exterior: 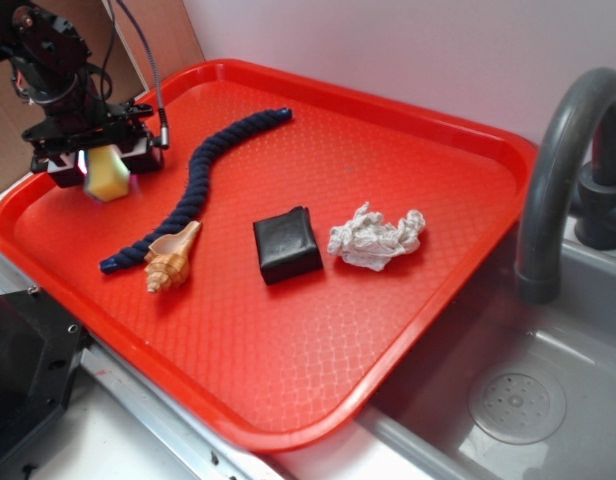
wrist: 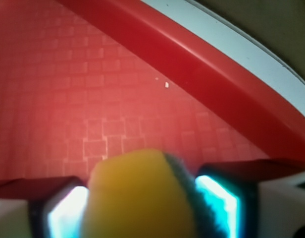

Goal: Grab the green sponge.

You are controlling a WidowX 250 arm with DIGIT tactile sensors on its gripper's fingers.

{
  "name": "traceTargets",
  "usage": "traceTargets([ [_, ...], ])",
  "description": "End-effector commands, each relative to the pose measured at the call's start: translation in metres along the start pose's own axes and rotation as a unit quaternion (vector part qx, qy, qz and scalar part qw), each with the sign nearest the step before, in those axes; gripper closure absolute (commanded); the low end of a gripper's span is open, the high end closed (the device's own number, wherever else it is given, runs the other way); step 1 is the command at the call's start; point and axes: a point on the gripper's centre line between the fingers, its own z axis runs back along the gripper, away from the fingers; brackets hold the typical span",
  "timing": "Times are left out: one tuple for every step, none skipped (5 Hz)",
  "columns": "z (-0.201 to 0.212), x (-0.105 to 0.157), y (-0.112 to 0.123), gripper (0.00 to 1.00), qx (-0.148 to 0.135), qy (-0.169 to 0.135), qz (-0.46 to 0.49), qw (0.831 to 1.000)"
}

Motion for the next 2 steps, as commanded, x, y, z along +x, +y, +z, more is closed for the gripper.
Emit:
traceTargets([
  [0.026, 0.005, 0.006, 1.00, -0.011, 0.022, 0.017, 1.000],
  [0.077, 0.012, -0.014, 1.00, -0.033, 0.034, -0.061, 0.997],
])
